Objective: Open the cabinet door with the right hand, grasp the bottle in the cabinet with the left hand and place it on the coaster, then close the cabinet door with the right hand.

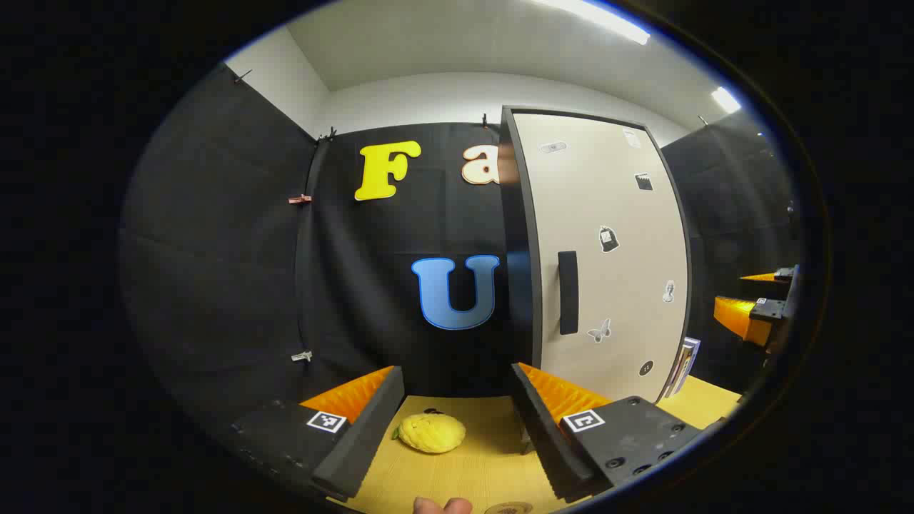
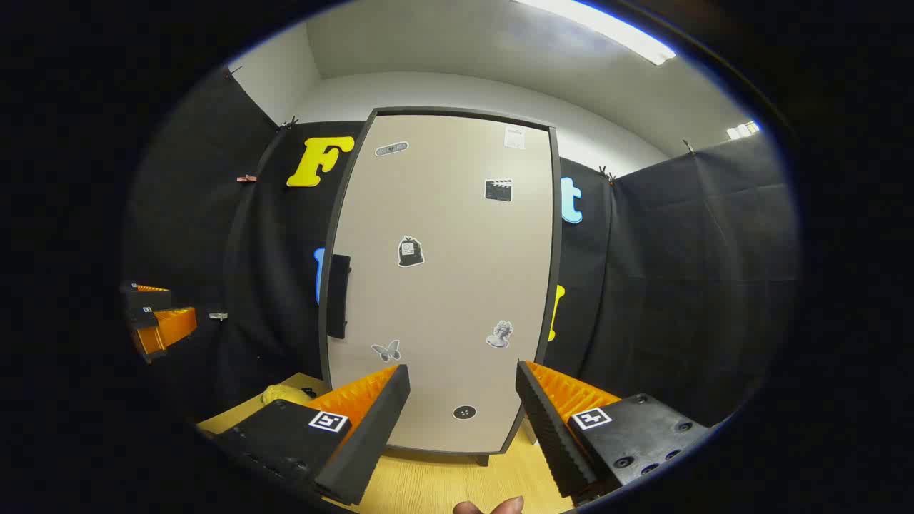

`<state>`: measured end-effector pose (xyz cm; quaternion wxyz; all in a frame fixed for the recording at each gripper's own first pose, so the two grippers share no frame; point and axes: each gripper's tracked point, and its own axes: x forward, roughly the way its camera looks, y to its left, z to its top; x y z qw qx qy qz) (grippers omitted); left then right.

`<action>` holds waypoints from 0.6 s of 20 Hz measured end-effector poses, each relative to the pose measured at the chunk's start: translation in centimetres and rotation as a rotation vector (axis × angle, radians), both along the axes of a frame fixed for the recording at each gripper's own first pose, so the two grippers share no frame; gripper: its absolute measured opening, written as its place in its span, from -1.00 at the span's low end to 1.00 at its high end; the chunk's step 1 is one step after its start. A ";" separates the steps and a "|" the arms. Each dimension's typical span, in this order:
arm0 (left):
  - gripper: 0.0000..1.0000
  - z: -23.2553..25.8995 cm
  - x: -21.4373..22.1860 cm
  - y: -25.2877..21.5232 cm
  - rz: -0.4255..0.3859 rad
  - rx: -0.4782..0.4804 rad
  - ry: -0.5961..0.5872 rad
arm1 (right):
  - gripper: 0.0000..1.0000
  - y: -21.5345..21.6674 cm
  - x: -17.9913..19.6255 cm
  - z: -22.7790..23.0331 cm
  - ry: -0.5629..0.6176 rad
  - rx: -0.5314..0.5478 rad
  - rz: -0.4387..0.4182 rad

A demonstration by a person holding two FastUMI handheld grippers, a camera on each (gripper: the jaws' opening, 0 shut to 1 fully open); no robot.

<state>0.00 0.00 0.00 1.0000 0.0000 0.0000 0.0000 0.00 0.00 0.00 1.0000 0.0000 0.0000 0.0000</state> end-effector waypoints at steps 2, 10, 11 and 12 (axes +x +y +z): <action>0.89 0.0 0.1 0.0 -0.001 -0.001 0.001 | 0.94 0.0 0.2 -0.1 0.003 -0.002 0.001; 0.89 -0.1 0.6 0.0 0.014 0.009 0.000 | 0.94 0.1 0.5 -0.3 0.002 -0.008 -0.001; 0.88 -0.1 0.7 0.0 0.013 0.007 0.000 | 0.94 0.1 0.5 -0.3 0.002 -0.009 0.000; 0.88 -0.1 0.7 0.0 0.013 0.008 0.000 | 0.94 0.2 0.6 -0.3 0.002 -0.009 -0.001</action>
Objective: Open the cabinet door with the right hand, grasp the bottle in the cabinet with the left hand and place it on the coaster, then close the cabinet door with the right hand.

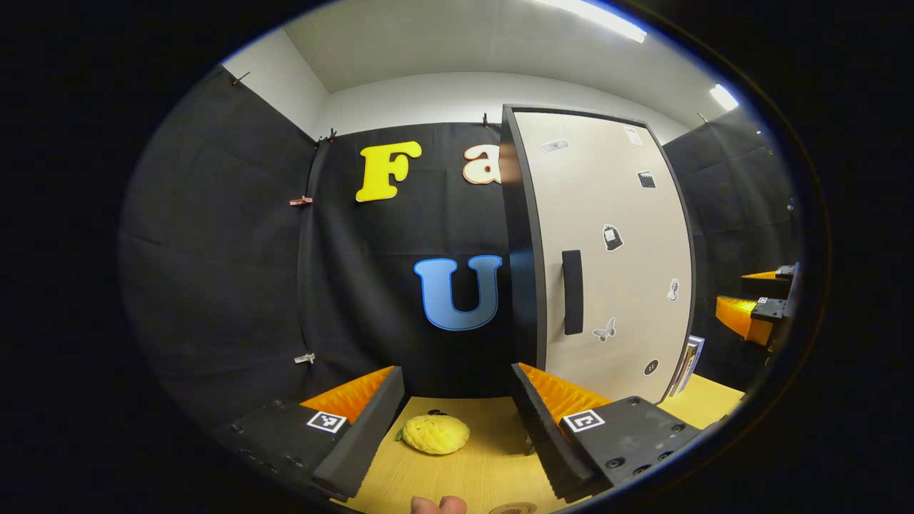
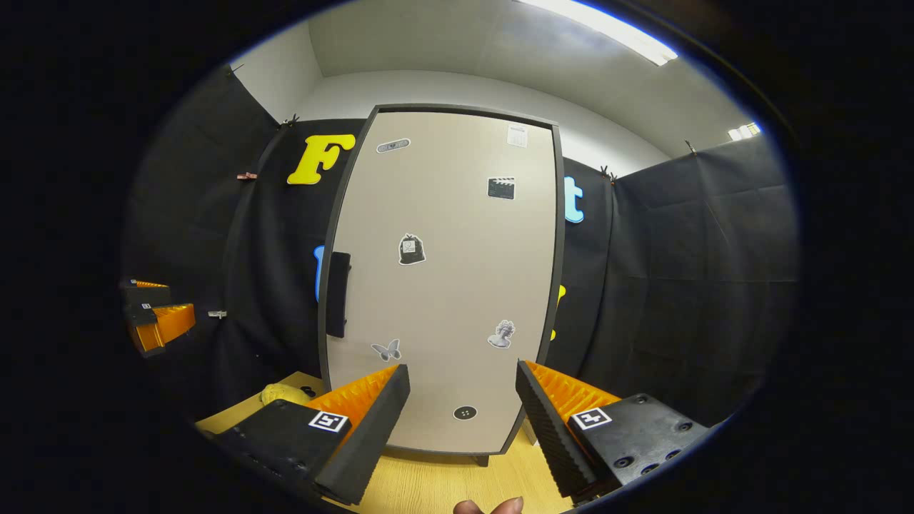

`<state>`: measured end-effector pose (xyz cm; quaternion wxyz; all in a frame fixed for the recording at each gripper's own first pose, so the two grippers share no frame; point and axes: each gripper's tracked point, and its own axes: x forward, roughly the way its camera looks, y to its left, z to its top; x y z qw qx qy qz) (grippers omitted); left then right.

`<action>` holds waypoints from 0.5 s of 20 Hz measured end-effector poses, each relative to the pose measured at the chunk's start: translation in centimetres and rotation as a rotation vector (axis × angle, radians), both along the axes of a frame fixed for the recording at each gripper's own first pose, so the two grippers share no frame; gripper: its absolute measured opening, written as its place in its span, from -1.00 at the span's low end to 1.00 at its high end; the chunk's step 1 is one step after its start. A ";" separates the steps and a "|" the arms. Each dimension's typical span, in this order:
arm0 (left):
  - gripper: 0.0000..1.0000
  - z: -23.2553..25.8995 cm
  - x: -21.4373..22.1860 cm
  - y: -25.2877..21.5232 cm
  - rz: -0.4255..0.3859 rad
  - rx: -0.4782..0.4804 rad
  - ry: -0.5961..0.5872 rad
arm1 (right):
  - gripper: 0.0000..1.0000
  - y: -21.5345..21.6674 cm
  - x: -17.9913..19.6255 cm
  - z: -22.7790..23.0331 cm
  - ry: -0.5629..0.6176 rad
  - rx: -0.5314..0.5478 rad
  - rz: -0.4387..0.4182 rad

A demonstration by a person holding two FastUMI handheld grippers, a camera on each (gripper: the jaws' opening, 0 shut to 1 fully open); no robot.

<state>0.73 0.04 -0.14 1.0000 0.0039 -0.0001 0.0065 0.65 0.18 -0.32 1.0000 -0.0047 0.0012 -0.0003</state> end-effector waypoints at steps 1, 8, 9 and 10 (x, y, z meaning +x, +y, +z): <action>0.88 0.0 0.1 0.0 -0.002 0.003 0.001 | 0.94 0.0 0.1 0.0 -0.002 -0.003 -0.005; 0.88 -0.4 0.0 0.4 -0.007 0.016 0.004 | 0.94 1.9 0.8 -0.2 0.007 0.030 0.031; 0.88 -0.4 0.0 0.5 -0.007 0.017 0.004 | 0.94 2.5 1.1 -0.4 0.009 0.040 0.039; 0.88 -0.5 0.0 0.6 -0.007 0.019 0.007 | 0.94 3.0 1.9 -0.5 0.011 0.047 0.047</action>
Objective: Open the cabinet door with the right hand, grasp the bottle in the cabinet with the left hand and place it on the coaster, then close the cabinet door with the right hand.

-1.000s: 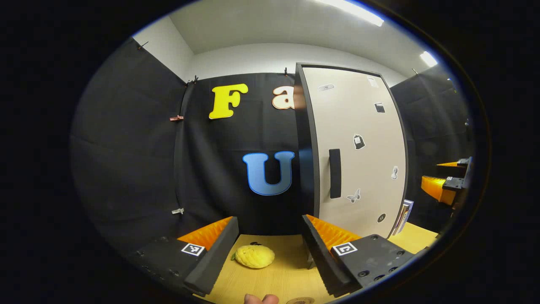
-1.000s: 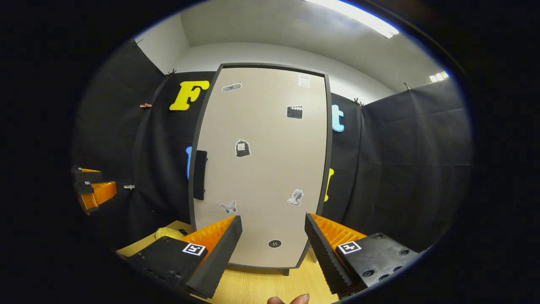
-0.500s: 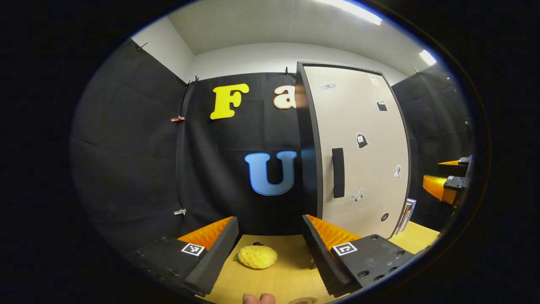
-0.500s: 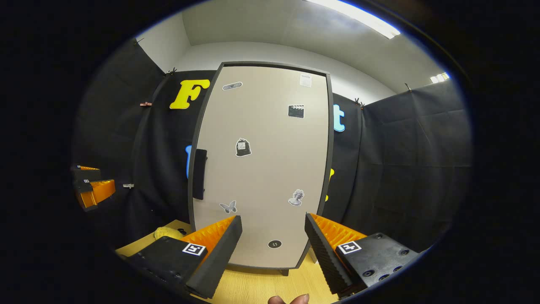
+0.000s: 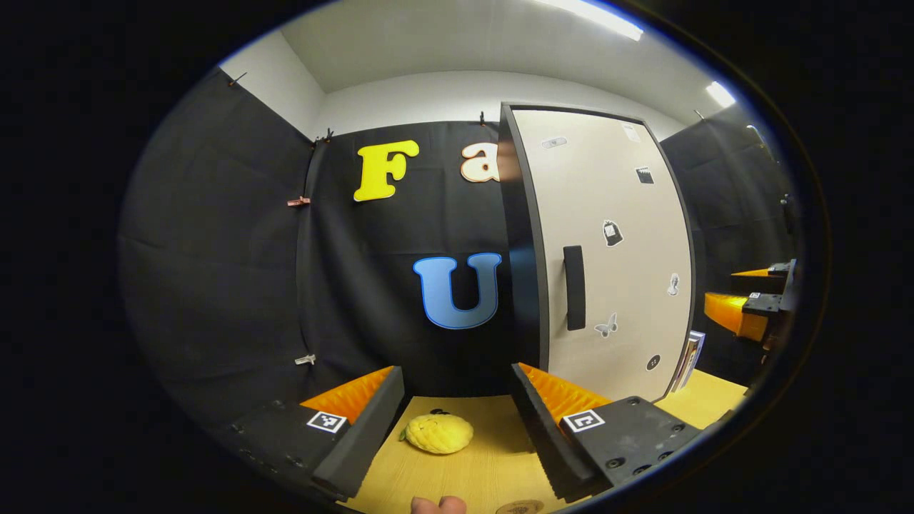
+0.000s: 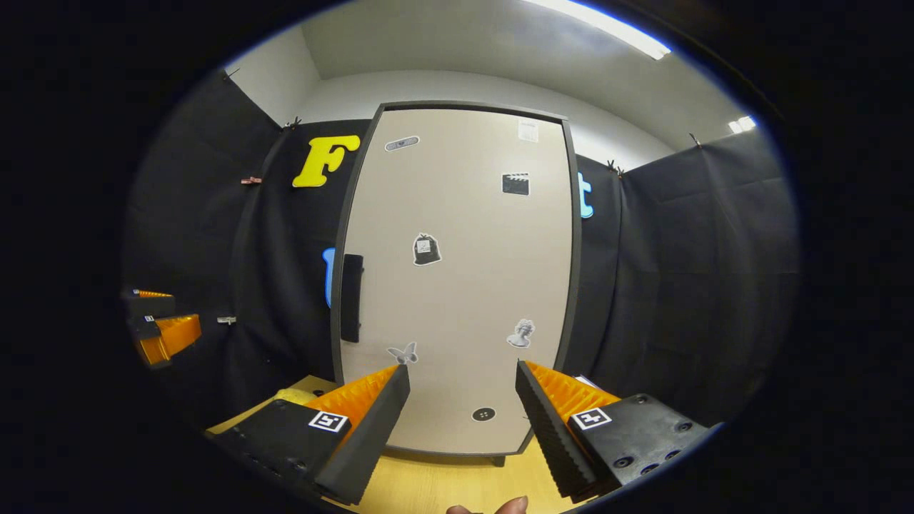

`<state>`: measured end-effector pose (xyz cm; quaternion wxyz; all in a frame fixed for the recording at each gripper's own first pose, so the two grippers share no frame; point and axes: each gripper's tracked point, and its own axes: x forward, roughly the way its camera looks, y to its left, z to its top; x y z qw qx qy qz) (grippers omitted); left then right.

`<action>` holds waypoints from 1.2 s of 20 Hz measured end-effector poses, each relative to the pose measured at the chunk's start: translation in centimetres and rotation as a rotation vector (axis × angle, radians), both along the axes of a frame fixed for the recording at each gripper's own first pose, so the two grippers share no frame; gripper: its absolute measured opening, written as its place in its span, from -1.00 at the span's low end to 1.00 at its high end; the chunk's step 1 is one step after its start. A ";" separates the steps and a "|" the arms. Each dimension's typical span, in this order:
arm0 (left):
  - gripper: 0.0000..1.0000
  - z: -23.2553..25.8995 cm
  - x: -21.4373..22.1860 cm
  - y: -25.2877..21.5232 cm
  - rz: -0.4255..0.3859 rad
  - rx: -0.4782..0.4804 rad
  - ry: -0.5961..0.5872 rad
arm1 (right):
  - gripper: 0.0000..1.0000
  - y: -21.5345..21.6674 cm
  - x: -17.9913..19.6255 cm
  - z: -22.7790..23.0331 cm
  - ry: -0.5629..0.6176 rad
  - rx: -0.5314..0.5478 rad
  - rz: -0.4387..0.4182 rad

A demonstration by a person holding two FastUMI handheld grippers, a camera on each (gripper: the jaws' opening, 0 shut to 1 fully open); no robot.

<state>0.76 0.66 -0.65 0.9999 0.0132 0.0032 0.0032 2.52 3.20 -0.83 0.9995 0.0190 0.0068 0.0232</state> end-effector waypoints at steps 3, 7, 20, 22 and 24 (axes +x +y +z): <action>0.88 -0.1 0.0 0.4 0.004 0.001 0.003 | 0.94 2.3 1.7 -0.2 0.012 0.017 0.031; 0.88 -0.3 0.2 0.9 0.009 0.010 0.002 | 0.94 6.0 3.7 -1.0 0.034 0.044 0.073; 0.89 -1.1 1.0 1.4 0.003 -0.020 0.019 | 0.94 14.5 14.4 0.2 -0.011 0.117 0.095; 0.89 -1.2 1.2 1.6 0.009 -0.029 0.023 | 0.94 14.9 15.9 0.3 -0.006 0.148 0.085; 0.89 -1.4 1.4 1.8 0.019 -0.031 0.027 | 0.92 15.0 17.1 0.2 0.002 0.171 0.065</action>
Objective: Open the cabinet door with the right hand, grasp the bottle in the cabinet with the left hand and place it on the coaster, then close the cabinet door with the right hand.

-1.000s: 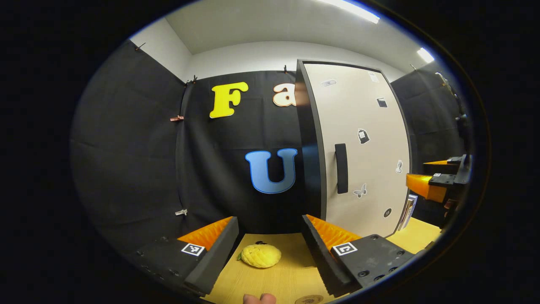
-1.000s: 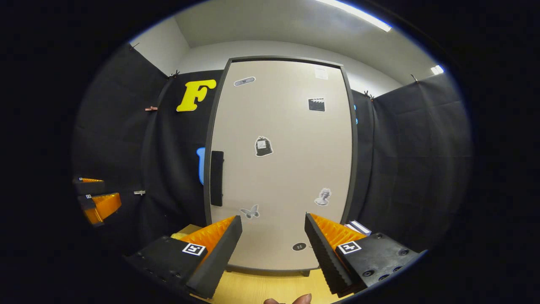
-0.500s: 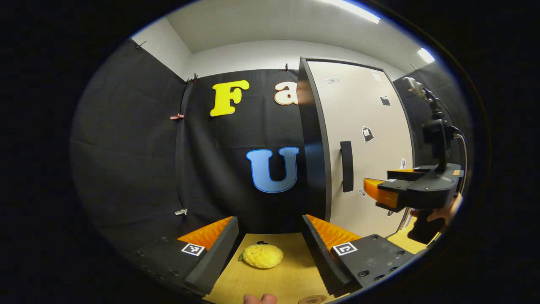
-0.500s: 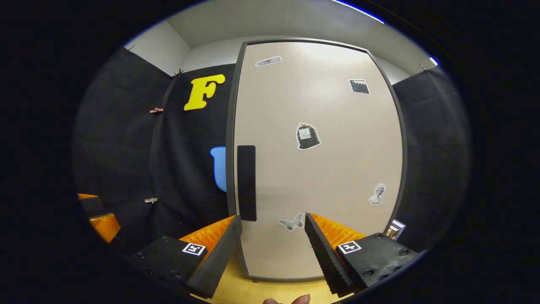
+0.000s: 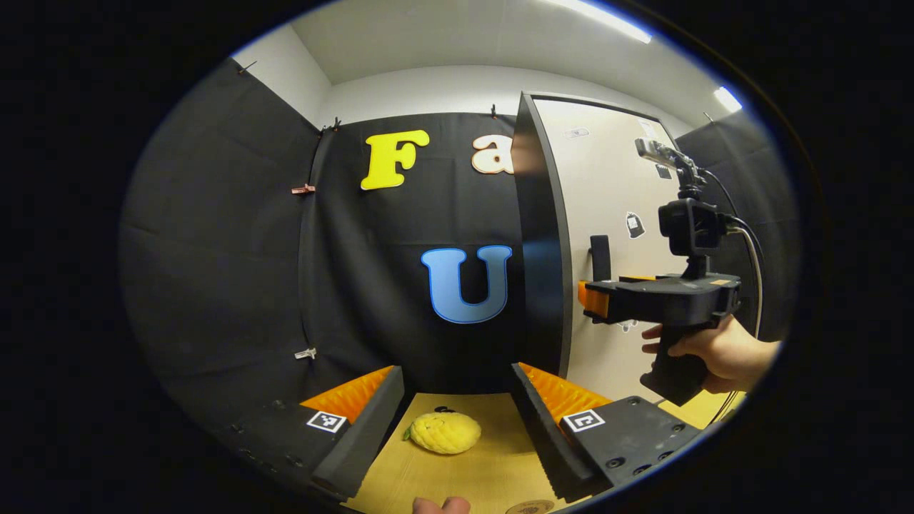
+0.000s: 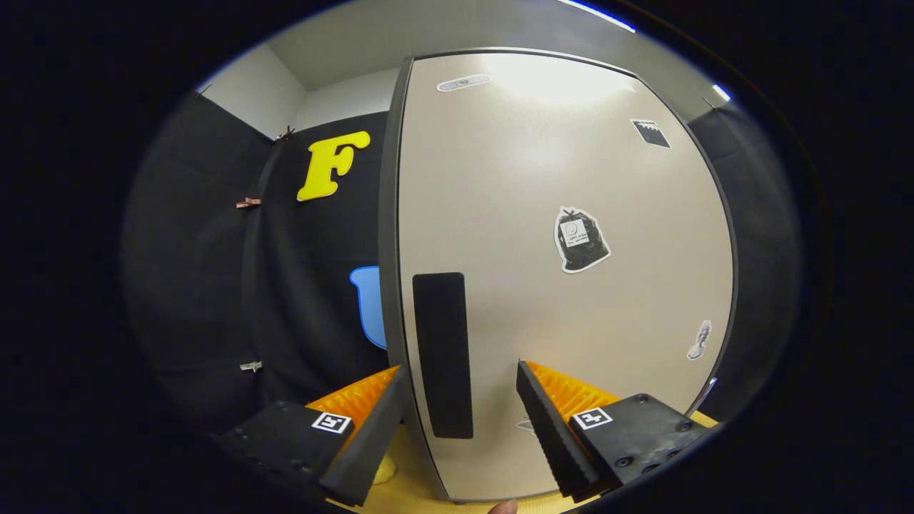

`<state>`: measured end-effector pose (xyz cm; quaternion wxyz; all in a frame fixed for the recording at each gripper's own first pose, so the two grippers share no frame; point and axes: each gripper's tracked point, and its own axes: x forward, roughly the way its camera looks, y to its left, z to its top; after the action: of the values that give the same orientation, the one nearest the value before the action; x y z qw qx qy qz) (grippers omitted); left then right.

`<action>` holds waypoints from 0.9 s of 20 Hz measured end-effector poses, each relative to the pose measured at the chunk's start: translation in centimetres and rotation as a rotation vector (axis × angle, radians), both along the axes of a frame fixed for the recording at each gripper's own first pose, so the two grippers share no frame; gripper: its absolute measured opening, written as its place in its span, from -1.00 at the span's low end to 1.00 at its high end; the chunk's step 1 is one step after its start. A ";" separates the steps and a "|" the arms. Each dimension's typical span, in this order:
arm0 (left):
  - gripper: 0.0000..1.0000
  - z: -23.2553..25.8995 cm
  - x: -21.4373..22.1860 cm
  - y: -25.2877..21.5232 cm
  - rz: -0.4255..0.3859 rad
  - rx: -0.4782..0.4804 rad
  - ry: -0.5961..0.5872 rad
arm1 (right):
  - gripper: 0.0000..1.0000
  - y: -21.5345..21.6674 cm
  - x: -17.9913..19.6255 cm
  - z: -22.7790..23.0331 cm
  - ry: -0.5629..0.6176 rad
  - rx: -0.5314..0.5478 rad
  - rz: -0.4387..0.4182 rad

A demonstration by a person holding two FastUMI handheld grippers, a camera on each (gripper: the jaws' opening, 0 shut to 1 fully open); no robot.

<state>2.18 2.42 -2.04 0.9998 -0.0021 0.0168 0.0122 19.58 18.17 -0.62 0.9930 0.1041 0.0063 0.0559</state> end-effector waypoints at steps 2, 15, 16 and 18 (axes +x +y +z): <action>0.89 -0.3 0.1 0.1 0.011 0.000 0.010 | 0.75 0.2 0.2 0.2 -0.014 -0.007 -0.027; 0.89 0.1 0.1 0.4 0.065 -0.005 0.018 | -0.63 1.0 -0.6 0.2 0.026 -0.075 0.021; 0.89 0.2 0.1 0.4 0.067 -0.002 0.018 | -0.63 1.1 -1.0 0.4 0.025 -0.070 0.032; 0.89 0.5 0.0 0.4 0.074 0.021 0.016 | -0.63 1.2 -2.1 0.7 0.022 -0.072 0.062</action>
<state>2.14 2.79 -1.51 0.9985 0.0077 0.0246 0.0491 17.49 19.36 0.05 0.9937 0.0688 0.0222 0.0852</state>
